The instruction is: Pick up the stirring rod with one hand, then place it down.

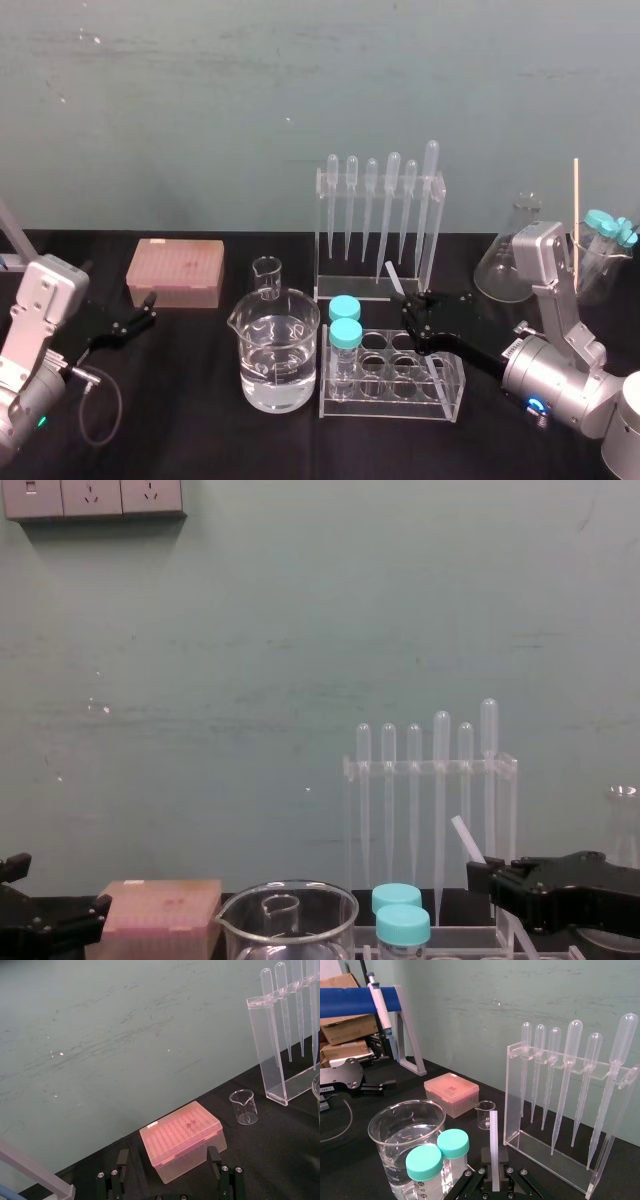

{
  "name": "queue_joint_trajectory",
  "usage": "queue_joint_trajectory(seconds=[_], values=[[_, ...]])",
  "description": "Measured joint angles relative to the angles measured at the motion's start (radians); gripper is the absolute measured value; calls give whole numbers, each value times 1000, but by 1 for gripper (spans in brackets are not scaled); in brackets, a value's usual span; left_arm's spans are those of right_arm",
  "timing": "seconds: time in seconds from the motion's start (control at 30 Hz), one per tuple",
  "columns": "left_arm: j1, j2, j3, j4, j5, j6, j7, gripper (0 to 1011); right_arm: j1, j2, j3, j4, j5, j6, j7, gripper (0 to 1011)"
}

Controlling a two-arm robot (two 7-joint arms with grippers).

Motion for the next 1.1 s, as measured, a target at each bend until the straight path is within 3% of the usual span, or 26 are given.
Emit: queue_joint_trajectory(seconds=[0.3, 0.5, 0.73, 0.93, 1.03, 1.1], values=[[0, 0, 0, 0, 0, 0, 0, 1000, -4, -5, 12, -1, -1, -13, 0, 68], [0, 0, 0, 0, 0, 0, 0, 1000, -21, -39, 70, -6, 17, -114, 3, 68], [0, 0, 0, 0, 0, 0, 0, 1000, -22, -100, 154, -9, 81, -282, 57, 68], [0, 0, 0, 0, 0, 0, 0, 1000, -19, -115, 178, 7, 87, -425, 156, 68], [0, 0, 0, 0, 0, 0, 0, 1000, -25, -110, 179, 22, 58, -481, 189, 68], [0, 0, 0, 0, 0, 0, 0, 1000, -28, -107, 179, 30, 43, -491, 196, 68]])
